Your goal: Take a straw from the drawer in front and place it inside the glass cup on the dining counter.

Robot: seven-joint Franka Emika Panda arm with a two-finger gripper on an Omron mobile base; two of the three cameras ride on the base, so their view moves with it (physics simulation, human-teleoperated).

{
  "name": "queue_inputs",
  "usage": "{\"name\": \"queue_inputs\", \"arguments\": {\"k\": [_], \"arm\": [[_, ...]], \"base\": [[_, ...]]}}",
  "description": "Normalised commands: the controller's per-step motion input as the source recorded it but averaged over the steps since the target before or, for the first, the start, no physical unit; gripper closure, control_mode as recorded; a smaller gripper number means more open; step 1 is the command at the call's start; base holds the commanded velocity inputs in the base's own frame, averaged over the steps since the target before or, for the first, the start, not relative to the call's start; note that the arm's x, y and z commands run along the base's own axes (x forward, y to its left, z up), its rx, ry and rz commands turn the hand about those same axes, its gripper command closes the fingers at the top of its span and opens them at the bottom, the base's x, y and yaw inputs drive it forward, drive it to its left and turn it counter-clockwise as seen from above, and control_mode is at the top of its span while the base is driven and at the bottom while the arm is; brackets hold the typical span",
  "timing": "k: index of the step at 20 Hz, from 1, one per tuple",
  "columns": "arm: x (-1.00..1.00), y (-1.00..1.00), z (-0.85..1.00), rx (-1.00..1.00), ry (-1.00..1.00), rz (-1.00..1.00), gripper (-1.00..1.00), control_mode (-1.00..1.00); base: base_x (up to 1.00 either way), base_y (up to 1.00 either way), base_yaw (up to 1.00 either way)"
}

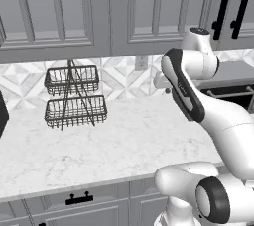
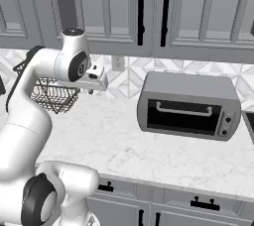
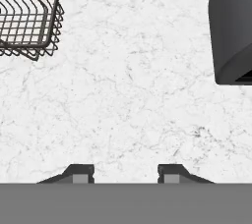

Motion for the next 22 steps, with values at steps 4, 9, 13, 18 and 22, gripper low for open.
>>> {"name": "queue_inputs", "arguments": {"k": [4,9,13,18,22], "arm": [[0.0,0.0,0.0,0.0,0.0,0.0,-1.0,1.0],[0.0,0.0,0.0,0.0,0.0,0.0,-1.0,1.0],[0.0,0.0,0.0,0.0,0.0,0.0,-1.0,1.0],[0.0,0.0,0.0,0.0,0.0,0.0,-1.0,1.0],[0.0,0.0,0.0,0.0,0.0,0.0,-1.0,1.0]], "base": [[-0.23,0.03,0.0],[-0.79,0.01,-0.14],[-0.68,0.16,-0.36],[-0.06,0.67,-0.6],[0.0,0.7,-0.62]]}}
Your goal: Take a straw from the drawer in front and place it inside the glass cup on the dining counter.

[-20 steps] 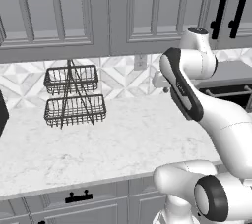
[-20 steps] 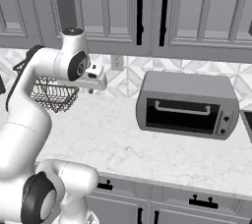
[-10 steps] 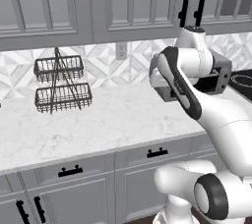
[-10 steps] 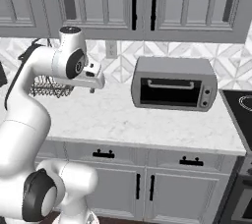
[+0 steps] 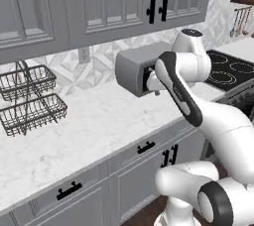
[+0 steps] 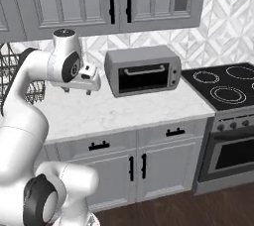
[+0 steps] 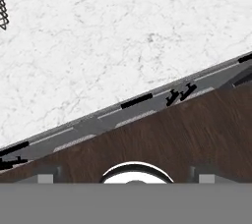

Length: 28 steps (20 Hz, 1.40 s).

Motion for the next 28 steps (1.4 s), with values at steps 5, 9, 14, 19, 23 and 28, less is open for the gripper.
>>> {"name": "queue_inputs", "arguments": {"k": [5,9,14,19,23,28], "arm": [[0.0,0.0,0.0,0.0,0.0,0.0,-1.0,1.0],[0.0,0.0,0.0,0.0,0.0,0.0,-1.0,1.0],[0.0,0.0,0.0,0.0,0.0,0.0,-1.0,1.0],[0.0,0.0,0.0,0.0,0.0,0.0,-1.0,1.0],[0.0,0.0,0.0,0.0,0.0,0.0,-1.0,1.0],[0.0,0.07,0.01,0.45,0.04,-0.28,-1.0,-1.0]], "base": [[0.0,0.65,-0.62],[-0.11,0.71,-0.57],[-0.19,0.8,-0.51],[-0.21,0.67,-0.46],[-0.09,0.58,-0.44],[0.0,0.13,-0.09]]}}
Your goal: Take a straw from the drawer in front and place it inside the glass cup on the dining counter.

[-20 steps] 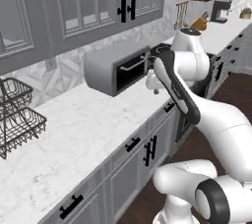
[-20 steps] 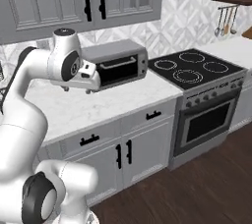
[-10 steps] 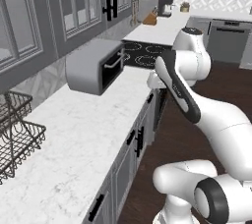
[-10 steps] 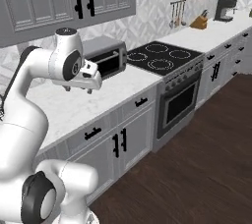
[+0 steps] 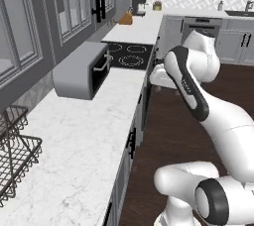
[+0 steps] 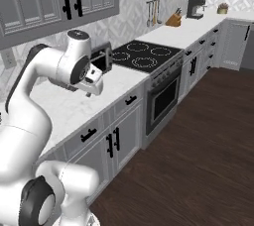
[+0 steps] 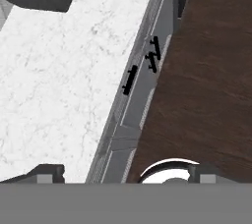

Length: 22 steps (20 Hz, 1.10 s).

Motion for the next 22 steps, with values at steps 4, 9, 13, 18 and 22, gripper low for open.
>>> {"name": "queue_inputs", "arguments": {"k": [4,9,13,18,22], "arm": [[0.01,-0.69,-0.09,0.77,0.15,-0.19,-1.0,-1.0],[0.24,-0.96,-0.45,0.84,0.19,-0.05,-1.0,-1.0],[0.47,-0.66,-0.74,0.73,0.14,0.0,-1.0,-1.0],[0.44,-0.17,-0.88,0.46,0.08,0.0,-1.0,-1.0],[0.23,0.0,-0.9,0.18,0.01,0.0,-1.0,-1.0]], "base": [[0.0,0.0,0.0],[0.0,0.0,0.0],[0.0,0.0,0.0],[0.0,0.0,0.0],[0.0,0.0,0.0]]}}
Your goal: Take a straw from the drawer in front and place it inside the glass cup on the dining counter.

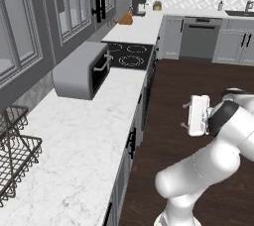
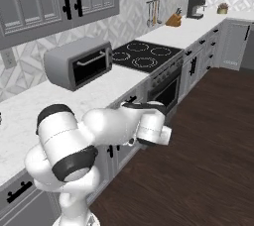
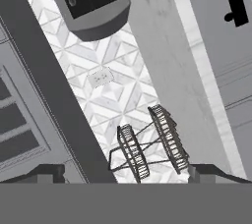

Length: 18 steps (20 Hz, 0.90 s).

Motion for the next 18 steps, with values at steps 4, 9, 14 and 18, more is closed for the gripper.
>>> {"name": "queue_inputs", "arguments": {"k": [4,9,14,18], "arm": [[0.02,0.08,-0.79,0.07,0.0,0.0,-1.0,-1.0],[0.06,0.27,-0.44,0.04,0.0,0.01,-1.0,-1.0],[0.26,0.52,-0.11,-0.01,0.0,0.01,-1.0,-1.0],[0.44,0.49,-0.24,-0.01,0.0,0.0,-1.0,-1.0]], "base": [[0.0,0.0,0.0],[0.0,0.0,0.0],[0.0,0.0,0.0],[0.0,0.0,0.0]]}}
